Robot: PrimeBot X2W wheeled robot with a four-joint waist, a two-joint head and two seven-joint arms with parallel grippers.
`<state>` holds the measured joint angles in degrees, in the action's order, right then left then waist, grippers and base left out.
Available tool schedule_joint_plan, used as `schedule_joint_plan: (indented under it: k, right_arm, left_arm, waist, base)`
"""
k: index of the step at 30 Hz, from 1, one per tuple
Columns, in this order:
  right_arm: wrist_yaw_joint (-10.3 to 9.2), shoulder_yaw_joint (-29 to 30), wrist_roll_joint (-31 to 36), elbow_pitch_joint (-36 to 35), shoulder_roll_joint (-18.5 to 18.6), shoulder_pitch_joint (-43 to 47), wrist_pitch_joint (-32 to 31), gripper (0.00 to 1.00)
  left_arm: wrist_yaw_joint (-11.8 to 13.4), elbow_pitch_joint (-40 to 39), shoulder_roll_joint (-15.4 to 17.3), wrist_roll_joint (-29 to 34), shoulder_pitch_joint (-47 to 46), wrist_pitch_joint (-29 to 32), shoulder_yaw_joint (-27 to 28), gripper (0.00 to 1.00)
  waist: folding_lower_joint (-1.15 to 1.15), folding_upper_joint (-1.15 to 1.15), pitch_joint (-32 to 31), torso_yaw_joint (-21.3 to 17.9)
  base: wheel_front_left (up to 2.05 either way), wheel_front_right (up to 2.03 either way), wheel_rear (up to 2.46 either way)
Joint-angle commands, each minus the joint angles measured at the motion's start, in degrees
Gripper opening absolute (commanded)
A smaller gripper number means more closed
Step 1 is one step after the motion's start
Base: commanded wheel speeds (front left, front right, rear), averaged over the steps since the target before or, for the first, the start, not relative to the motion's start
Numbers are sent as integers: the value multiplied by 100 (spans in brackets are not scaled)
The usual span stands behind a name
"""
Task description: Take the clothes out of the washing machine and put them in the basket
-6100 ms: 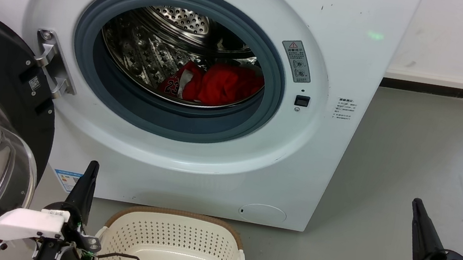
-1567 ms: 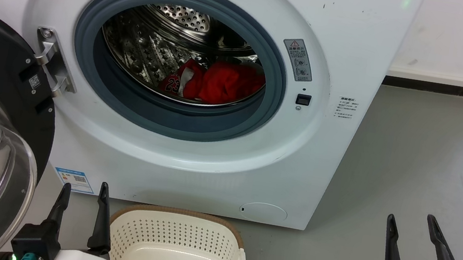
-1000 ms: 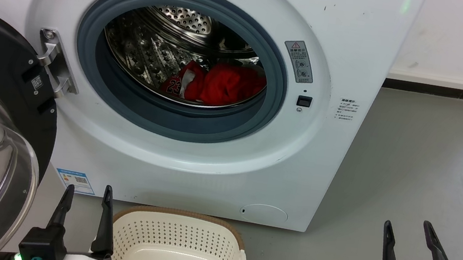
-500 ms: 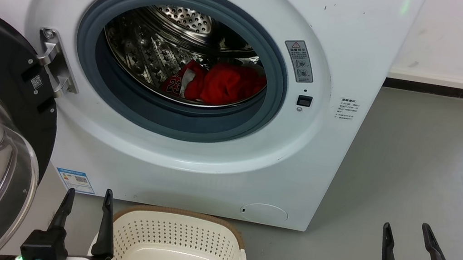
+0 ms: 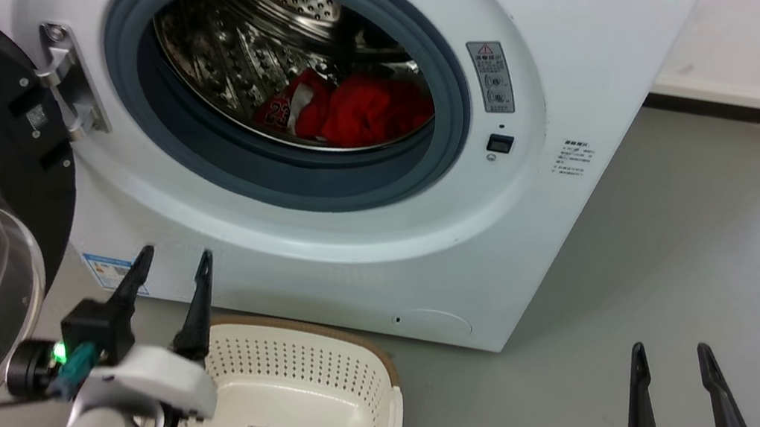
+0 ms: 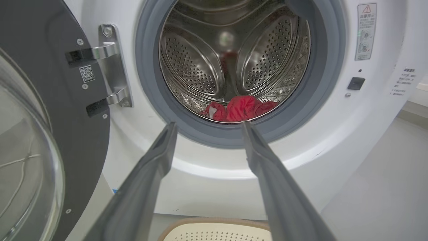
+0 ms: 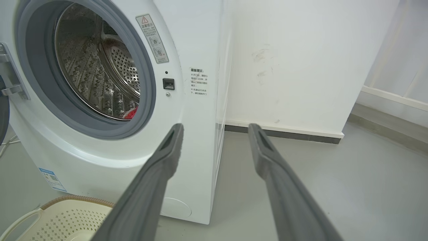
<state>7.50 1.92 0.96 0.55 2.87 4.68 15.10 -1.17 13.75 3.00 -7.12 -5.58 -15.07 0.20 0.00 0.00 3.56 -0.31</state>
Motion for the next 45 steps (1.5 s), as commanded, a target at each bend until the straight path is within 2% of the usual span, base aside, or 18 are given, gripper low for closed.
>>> schedule_joint_plan:
  k: [1,9,15,21,35,45]
  right_arm:
    - [-3,-7,-43,-35,1,-119,10,100]
    - [-3,-10,-56,-151,-1,-483,10,100]
    - [-3,-12,-133,-224,-3,-870,10,100]
    - [-3,-8,-246,-320,-3,-1306,10,100]
    - [-3,-44,-580,-579,-6,-2037,10,100]
    - [-3,-177,-740,-703,-5,-2173,10,100]
  left_arm:
    - [-84,189,46,40,-270,-15,25,100]
    - [-381,1639,417,190,-2043,-16,21,100]
    - [-484,2846,702,327,-3487,35,-197,100]
    - [-578,3651,962,424,-4819,322,-493,100]
    - [-622,4680,1507,298,-7297,1342,-1456,100]
    - [-623,5028,1745,-219,-8381,2270,-2227,100]
  waist:
    - [0,0,180,-68]
    - [0,0,912,-312]
    - [0,0,1586,-526]
    - [0,0,2329,-728]
    - [0,0,3784,-1203]
    - [0,0,4348,-1389]
  base:
    - [0,0,0]
    - [0,0,0]
    - [0,0,0]
    - [0,0,0]
    - [0,0,0]
    - [0,0,0]
